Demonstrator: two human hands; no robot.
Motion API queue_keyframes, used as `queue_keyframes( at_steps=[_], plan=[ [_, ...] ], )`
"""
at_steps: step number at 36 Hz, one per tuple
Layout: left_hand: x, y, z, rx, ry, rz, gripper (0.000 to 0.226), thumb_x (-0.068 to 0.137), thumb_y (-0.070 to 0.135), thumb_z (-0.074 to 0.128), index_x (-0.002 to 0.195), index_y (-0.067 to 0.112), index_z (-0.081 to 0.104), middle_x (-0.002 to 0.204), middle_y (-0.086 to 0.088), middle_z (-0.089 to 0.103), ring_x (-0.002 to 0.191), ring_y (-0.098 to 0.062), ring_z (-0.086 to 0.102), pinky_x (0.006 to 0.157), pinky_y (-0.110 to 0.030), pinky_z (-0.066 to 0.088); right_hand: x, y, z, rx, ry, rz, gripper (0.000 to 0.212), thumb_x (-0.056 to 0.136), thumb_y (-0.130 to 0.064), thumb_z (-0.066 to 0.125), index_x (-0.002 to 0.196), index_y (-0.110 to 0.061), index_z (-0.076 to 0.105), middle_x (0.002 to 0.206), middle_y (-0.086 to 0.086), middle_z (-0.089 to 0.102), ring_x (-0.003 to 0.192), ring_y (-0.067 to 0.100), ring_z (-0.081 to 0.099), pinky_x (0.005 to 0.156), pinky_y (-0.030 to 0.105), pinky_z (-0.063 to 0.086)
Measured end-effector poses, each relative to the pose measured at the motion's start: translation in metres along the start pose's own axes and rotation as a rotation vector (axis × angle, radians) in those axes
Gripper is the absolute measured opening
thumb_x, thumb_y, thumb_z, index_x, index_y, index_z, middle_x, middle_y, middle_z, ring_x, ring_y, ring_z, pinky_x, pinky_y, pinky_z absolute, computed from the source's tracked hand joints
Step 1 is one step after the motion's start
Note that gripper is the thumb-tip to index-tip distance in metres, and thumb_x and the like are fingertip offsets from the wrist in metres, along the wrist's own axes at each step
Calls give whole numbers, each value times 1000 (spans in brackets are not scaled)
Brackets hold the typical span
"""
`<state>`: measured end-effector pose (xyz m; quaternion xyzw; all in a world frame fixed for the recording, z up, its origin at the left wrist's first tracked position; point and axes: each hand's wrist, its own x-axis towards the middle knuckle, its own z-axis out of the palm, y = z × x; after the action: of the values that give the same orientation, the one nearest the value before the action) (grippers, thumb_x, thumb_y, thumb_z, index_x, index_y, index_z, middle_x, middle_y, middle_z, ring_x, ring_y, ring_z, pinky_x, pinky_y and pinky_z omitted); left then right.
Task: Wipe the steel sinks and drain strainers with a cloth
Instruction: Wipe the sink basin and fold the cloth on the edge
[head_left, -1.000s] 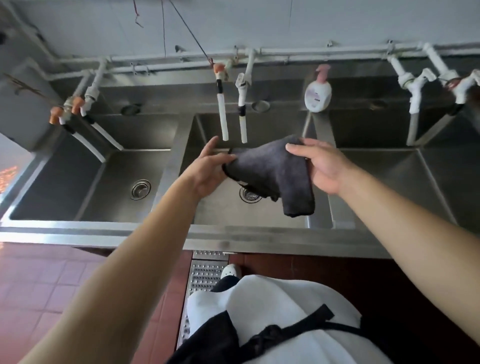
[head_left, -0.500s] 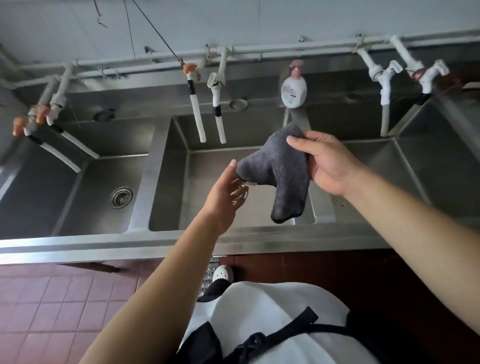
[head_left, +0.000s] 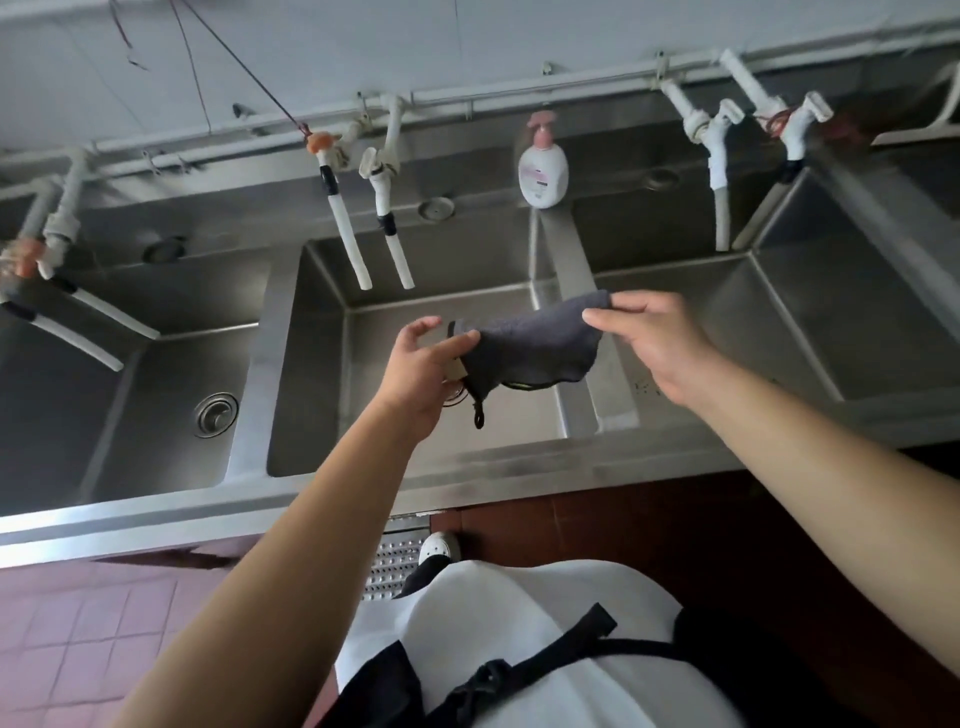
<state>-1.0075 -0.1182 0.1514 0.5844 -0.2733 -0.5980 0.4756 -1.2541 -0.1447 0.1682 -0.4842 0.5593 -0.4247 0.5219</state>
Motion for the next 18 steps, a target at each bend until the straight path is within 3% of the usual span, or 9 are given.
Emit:
queue_keyframes(
  at_steps=[2, 5, 8, 10, 12, 15, 17, 18],
  plan=[
    [2, 5, 2, 67, -60, 65, 62, 78, 0, 77, 128, 25, 52, 97, -10, 70, 85, -25, 66, 80, -42, 54, 2, 4, -6, -8, 71, -37, 24, 85, -9, 75, 108, -10, 74, 118, -2, 67, 107, 3, 63, 99, 20, 46],
    [2, 16, 9, 259, -168, 218, 57, 70, -3, 79, 117, 26, 65, 87, -3, 73, 81, -19, 69, 84, -40, 57, 1, 2, -17, 15, 70, -106, 22, 86, -9, 74, 106, -18, 75, 118, -10, 68, 105, -5, 63, 96, 13, 48],
    [2, 27, 17, 557, -104, 403, 44, 71, 4, 83, 106, 29, 74, 87, 5, 74, 81, -10, 69, 87, -34, 57, -4, -4, -23, 32, 47, -184, 14, 87, -12, 73, 98, -18, 79, 99, 4, 77, 96, 16, 72, 89, 33, 56],
    [1, 36, 20, 795, -44, 535, 32, 72, 16, 85, 100, 30, 75, 83, 11, 71, 76, -5, 66, 82, -29, 57, -9, -10, -25, 19, 60, -226, 11, 87, -15, 73, 95, -17, 80, 97, 11, 77, 97, 32, 72, 90, 46, 58],
    [-2, 44, 21, 924, -9, 660, 23, 74, 22, 85, 95, 27, 75, 87, 13, 61, 80, -8, 63, 79, -26, 53, -16, -15, -27, 6, 75, -260, 9, 88, -17, 73, 92, -19, 80, 96, 13, 77, 98, 37, 70, 91, 51, 56],
    [-12, 52, 18, 966, -74, 851, 20, 78, 18, 83, 94, 23, 72, 107, 2, 50, 105, -20, 55, 94, -32, 48, -27, -25, -33, 24, 43, -299, 10, 87, -15, 73, 95, -16, 79, 97, 13, 76, 95, 32, 72, 88, 49, 59],
    [-22, 59, 16, 848, -221, 852, 19, 81, 22, 79, 92, 29, 65, 120, -1, 53, 116, -17, 54, 98, -29, 47, -35, -33, -39, 54, -7, -326, 17, 86, -9, 73, 100, -17, 77, 99, 12, 76, 94, 25, 72, 82, 41, 61],
    [-28, 64, 16, 713, -324, 804, 18, 83, 25, 76, 92, 30, 62, 118, 0, 58, 111, -13, 58, 94, -25, 48, -38, -36, -42, 59, -35, -345, 21, 85, -7, 73, 103, -17, 76, 101, 11, 75, 95, 24, 72, 79, 39, 61]
  ],
)
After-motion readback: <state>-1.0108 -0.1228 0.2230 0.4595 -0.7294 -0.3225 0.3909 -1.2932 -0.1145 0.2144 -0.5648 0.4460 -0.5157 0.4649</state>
